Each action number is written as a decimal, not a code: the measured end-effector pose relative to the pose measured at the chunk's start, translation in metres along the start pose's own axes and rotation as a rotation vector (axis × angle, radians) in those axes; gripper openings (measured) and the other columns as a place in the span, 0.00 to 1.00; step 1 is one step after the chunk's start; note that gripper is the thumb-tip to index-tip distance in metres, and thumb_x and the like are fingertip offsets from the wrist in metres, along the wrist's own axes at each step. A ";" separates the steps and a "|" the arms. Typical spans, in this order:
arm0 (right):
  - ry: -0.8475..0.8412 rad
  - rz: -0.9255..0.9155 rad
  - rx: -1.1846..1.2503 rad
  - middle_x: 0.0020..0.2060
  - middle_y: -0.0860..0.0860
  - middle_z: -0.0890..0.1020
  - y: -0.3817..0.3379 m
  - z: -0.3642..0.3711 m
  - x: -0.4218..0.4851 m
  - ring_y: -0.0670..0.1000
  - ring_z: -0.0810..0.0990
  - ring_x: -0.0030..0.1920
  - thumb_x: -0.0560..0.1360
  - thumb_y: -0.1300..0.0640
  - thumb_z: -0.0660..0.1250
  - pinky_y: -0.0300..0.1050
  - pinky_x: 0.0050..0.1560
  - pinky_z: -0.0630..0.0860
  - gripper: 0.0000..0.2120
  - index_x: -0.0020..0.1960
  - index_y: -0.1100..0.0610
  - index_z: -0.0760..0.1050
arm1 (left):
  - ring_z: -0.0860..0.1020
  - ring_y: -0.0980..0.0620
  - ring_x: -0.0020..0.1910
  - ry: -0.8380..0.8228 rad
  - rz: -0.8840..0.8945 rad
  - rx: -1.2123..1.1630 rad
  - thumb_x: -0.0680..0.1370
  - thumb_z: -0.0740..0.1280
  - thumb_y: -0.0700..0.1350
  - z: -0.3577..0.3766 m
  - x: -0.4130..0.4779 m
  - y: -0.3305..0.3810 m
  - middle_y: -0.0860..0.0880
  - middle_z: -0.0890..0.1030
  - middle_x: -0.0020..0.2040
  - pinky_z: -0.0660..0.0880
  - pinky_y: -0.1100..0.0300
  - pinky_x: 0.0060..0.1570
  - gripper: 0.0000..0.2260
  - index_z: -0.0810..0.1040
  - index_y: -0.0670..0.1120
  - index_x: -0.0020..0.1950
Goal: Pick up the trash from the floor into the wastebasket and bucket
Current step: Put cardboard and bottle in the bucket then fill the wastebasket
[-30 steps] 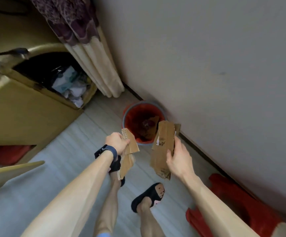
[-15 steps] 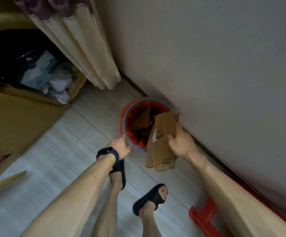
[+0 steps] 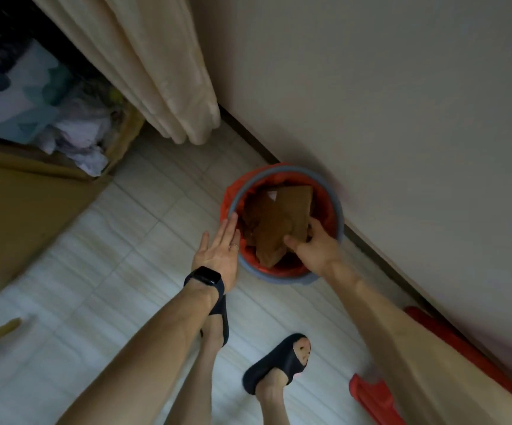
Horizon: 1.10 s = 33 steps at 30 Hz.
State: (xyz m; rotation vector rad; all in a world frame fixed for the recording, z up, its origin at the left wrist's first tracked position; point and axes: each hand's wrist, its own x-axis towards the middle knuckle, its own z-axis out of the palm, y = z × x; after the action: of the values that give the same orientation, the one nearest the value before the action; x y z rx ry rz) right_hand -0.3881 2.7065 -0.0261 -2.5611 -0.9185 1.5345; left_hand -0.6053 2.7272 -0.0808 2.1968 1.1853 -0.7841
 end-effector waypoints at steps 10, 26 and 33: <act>-0.171 -0.066 -0.679 0.81 0.54 0.39 0.075 0.060 -0.037 0.64 0.31 0.77 0.79 0.41 0.58 0.64 0.77 0.41 0.38 0.82 0.49 0.42 | 0.40 0.45 0.79 -0.172 0.060 0.103 0.77 0.67 0.45 -0.027 0.001 -0.005 0.43 0.29 0.77 0.47 0.44 0.78 0.39 0.46 0.44 0.81; 0.535 0.037 0.120 0.75 0.56 0.68 0.107 -0.033 -0.320 0.58 0.64 0.75 0.80 0.53 0.62 0.54 0.74 0.64 0.23 0.74 0.51 0.69 | 0.65 0.43 0.73 -0.084 0.620 0.338 0.79 0.60 0.51 -0.166 -0.179 0.191 0.45 0.69 0.72 0.62 0.46 0.70 0.27 0.60 0.49 0.78; 0.875 0.285 0.381 0.68 0.55 0.76 0.186 -0.009 -0.494 0.56 0.71 0.69 0.77 0.48 0.61 0.48 0.72 0.64 0.22 0.69 0.52 0.75 | 0.66 0.42 0.72 -0.044 0.887 0.506 0.80 0.60 0.52 -0.170 -0.311 0.303 0.46 0.70 0.72 0.64 0.47 0.69 0.26 0.61 0.50 0.78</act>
State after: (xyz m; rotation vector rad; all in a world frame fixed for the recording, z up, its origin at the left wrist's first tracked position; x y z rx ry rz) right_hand -0.4630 2.3124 0.3175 -2.6775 -0.1465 0.3954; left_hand -0.4429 2.5217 0.3050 2.7101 -0.1087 -0.7568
